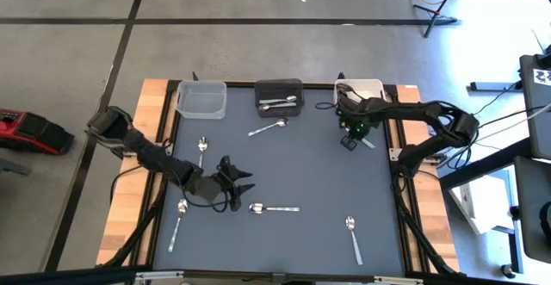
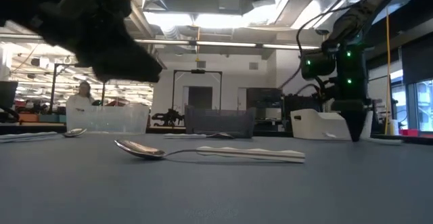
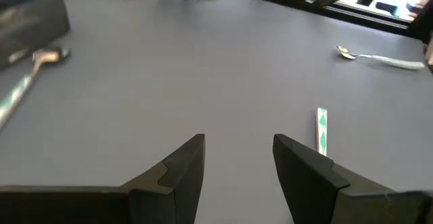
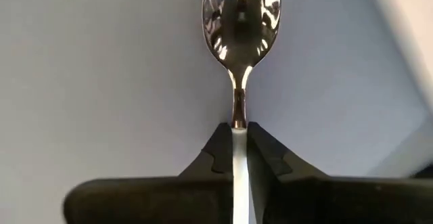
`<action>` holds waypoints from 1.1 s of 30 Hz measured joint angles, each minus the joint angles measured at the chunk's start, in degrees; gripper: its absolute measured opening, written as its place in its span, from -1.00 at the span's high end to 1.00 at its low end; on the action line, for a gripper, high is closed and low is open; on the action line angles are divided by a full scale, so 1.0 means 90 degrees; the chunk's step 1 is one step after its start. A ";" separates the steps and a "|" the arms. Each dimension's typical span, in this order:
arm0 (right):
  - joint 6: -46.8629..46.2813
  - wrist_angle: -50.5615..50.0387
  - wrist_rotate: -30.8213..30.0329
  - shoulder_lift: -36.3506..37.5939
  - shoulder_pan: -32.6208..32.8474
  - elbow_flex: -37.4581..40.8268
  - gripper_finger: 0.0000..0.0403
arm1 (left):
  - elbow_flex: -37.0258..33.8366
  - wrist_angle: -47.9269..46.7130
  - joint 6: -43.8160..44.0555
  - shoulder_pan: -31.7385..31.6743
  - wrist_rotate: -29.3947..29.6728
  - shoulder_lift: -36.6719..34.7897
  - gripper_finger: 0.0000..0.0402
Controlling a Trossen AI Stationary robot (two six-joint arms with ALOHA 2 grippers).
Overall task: Sort silverware by color (type)
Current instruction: Put the blue spoon into the black bin
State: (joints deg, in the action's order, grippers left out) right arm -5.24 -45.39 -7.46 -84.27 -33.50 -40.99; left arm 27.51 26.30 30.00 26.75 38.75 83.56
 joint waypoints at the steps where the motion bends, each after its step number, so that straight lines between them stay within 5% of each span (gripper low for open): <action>1: 0.0045 0.0016 -0.0011 0.0061 0.0098 -0.0005 0.95 | 0.0000 -0.0010 -0.0232 -0.0121 -0.0201 -0.0111 0.15; 6: 0.0159 0.0271 0.0234 0.0248 0.0459 -0.0005 0.97 | 0.0000 -0.0029 -0.1130 -0.0682 -0.0912 -0.0494 0.15; 14: 0.0340 0.0489 0.0272 0.0289 0.0865 -0.0519 0.95 | -0.0411 -0.0087 -0.1535 -0.0888 -0.0864 -0.1090 0.15; 20: 0.0717 0.1139 0.0283 0.0294 0.1070 -0.1032 0.95 | -0.1354 0.0865 -0.1229 -0.0871 -0.0538 -0.1522 0.15; 33: 0.1778 0.4743 0.1097 0.0009 0.0975 -0.1292 0.94 | -0.1729 0.1328 -0.1015 -0.0876 -0.0346 -0.1437 0.15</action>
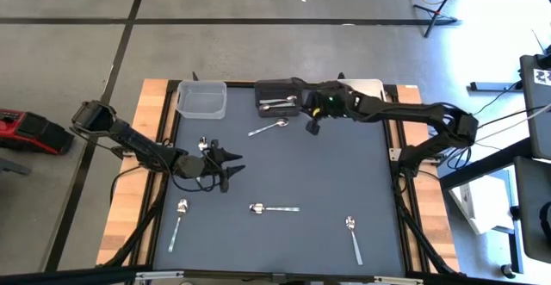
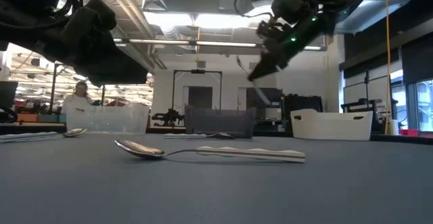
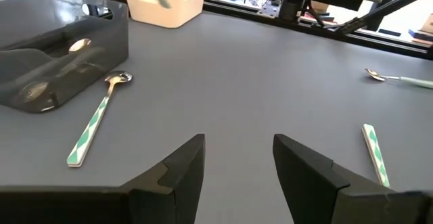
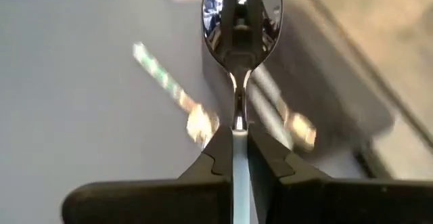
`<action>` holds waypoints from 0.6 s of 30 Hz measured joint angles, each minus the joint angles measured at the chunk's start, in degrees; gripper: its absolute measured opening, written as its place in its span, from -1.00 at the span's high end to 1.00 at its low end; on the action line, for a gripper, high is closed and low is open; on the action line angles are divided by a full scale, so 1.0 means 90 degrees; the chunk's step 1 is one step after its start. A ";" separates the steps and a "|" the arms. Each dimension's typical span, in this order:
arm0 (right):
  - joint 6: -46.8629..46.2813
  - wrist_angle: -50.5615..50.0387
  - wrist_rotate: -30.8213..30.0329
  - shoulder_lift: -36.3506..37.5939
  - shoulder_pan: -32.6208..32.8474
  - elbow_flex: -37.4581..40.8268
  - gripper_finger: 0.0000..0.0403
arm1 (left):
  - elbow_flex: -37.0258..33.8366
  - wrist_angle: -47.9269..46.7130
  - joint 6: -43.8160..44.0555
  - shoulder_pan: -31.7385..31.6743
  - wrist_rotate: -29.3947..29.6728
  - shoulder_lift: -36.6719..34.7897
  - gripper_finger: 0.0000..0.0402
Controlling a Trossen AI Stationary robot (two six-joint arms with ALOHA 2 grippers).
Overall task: Sort silverware by color (type)
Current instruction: Put the blue spoon into the black bin
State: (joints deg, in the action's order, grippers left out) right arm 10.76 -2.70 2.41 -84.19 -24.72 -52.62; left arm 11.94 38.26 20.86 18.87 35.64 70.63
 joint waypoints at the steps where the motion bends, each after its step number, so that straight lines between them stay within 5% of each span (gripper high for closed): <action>1: 0.0005 0.0306 0.0073 -0.0077 -0.0036 -0.0012 0.94 | 0.0000 0.0003 0.0000 0.0000 -0.0025 0.0000 0.15; 13: 0.0187 0.0610 0.0367 -0.1737 -0.0521 -0.1434 0.94 | 0.0000 -0.0010 -0.0026 0.0004 -0.0070 0.0000 0.15; 18: 0.0183 0.0608 -0.0067 -0.2238 -0.0555 -0.1691 0.94 | 0.0000 -0.0043 -0.0014 0.0047 -0.0279 0.0070 0.15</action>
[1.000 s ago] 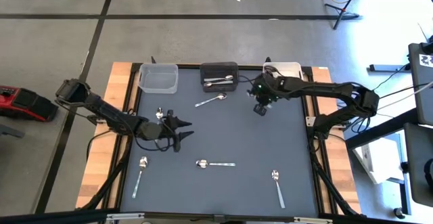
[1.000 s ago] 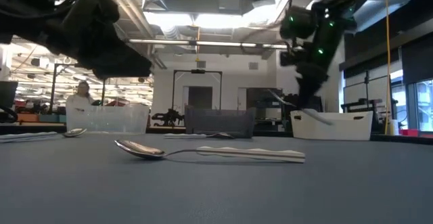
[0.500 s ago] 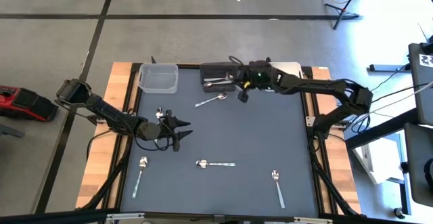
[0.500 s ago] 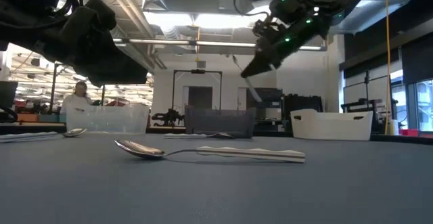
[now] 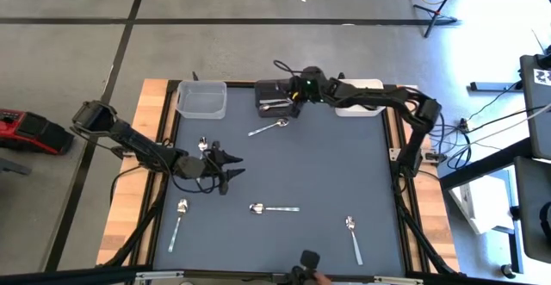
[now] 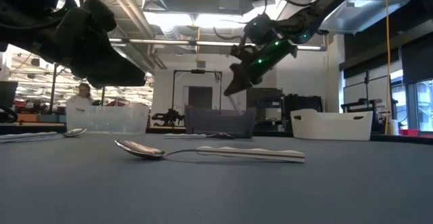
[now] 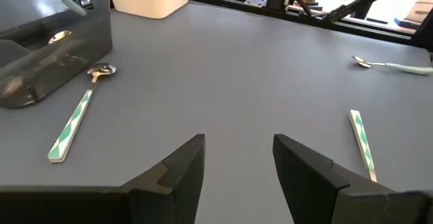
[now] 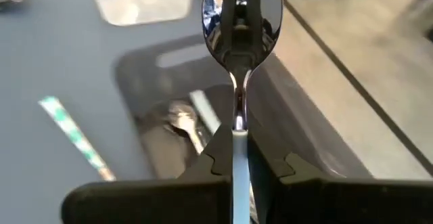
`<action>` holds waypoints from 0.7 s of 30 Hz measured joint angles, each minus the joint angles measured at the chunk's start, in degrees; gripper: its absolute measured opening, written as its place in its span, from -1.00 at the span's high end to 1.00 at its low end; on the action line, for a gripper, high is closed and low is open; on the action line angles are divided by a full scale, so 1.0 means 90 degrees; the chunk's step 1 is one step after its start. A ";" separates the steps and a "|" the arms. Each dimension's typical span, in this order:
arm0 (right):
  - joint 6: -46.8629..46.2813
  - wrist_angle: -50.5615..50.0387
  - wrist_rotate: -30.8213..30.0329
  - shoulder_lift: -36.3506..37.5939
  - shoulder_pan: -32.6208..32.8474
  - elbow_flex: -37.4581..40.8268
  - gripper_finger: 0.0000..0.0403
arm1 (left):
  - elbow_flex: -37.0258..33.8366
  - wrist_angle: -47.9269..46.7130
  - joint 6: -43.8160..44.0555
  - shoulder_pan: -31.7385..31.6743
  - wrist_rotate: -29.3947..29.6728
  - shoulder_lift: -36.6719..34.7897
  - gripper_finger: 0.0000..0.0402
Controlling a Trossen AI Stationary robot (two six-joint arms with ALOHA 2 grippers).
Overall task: Sort silverware by color (type)
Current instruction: Put the blue spoon into the black bin
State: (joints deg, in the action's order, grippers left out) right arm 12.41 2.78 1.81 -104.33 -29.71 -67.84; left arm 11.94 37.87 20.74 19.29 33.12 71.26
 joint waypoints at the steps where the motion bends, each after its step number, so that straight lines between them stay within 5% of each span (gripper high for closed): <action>1: 0.0001 -0.0008 -0.0131 -0.0042 0.0000 -0.0037 0.94 | 0.0002 0.0011 0.0004 0.0002 -0.0013 0.0015 0.15; 5: -0.0003 -0.0187 -0.0246 -0.0068 0.0002 -0.0106 0.82 | 0.0002 0.0000 0.0004 -0.0003 -0.0025 0.0091 0.15; 14: 0.0036 -0.1416 -0.0430 0.0450 0.0216 -0.0106 0.08 | 0.0002 0.0030 0.0020 0.0084 -0.0097 0.0096 0.15; 21: -0.0276 -0.3379 -0.0452 0.1572 0.1380 -0.0106 -0.07 | 0.0031 0.0038 0.0014 0.0223 -0.0424 0.0096 0.15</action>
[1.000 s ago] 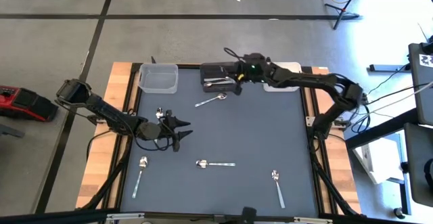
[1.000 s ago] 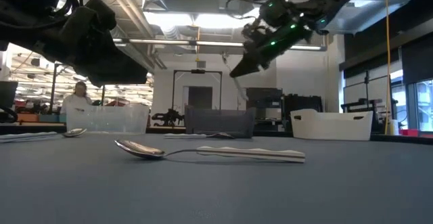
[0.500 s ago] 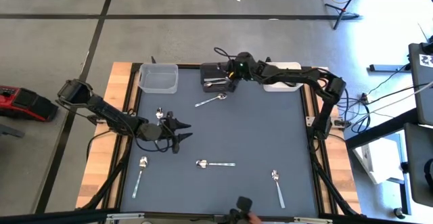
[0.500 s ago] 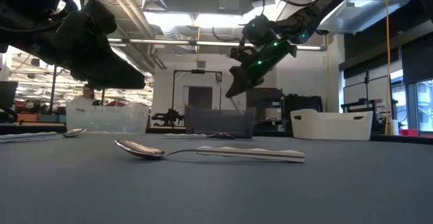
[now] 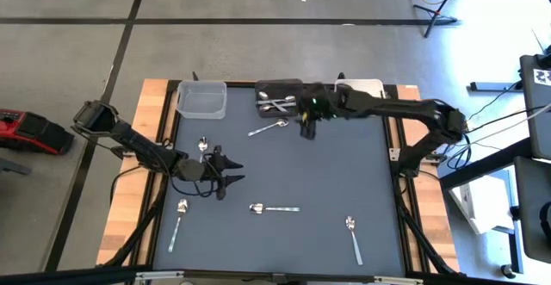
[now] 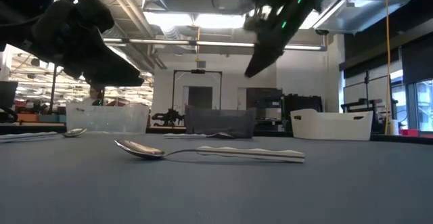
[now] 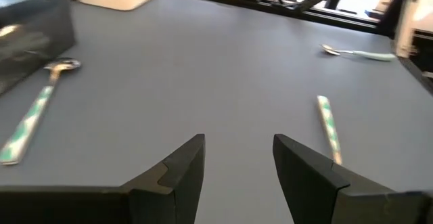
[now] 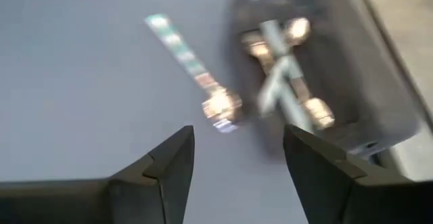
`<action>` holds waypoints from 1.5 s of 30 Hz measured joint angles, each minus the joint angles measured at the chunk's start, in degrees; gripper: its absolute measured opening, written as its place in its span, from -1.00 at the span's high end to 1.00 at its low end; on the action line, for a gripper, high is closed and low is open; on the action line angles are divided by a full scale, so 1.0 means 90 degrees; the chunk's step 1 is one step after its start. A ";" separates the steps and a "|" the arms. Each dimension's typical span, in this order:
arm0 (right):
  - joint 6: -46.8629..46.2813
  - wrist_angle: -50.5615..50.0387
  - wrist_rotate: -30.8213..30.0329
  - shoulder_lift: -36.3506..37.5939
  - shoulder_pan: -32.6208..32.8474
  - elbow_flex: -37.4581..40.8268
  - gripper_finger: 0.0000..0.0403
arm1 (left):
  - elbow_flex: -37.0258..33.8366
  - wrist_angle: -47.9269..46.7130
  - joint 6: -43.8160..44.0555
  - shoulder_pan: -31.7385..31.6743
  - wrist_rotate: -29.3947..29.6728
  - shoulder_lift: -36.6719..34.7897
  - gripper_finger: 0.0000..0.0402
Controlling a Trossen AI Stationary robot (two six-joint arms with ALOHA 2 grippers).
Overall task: Sort silverware by color (type)
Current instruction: Put the blue spoon into the black bin
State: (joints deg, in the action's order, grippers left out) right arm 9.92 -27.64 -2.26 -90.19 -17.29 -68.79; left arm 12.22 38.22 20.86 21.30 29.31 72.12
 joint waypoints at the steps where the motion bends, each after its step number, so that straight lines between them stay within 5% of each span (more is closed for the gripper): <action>1: -0.0115 -0.0227 -0.0017 0.0154 0.0237 0.0000 -0.07 | 0.0007 0.0006 0.0000 0.0020 -0.0048 0.0000 0.15; 14: -0.3718 -0.2533 -0.0665 0.0735 0.3683 0.0054 -0.07 | 0.0422 0.0000 -0.0384 0.0525 -0.0049 0.0000 0.15; 29: -0.9922 -0.1534 -0.0575 0.0455 0.6987 0.1073 -0.07 | 0.0514 0.0010 -0.0070 0.0901 0.0028 0.0427 0.15; 37: -1.1835 -0.1457 0.0070 -0.0567 0.7680 0.1073 -0.07 | 0.0712 0.0015 0.0018 0.0926 0.0024 0.0610 0.15; 45: -1.2284 -0.1483 0.0526 -0.1165 0.7752 0.1073 -0.05 | 0.0722 0.0020 0.0025 0.1038 0.0024 0.0612 0.15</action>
State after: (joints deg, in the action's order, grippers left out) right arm -100.63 -40.99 2.47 -100.67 52.47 -59.13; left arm 18.72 38.39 21.09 30.64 29.52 77.62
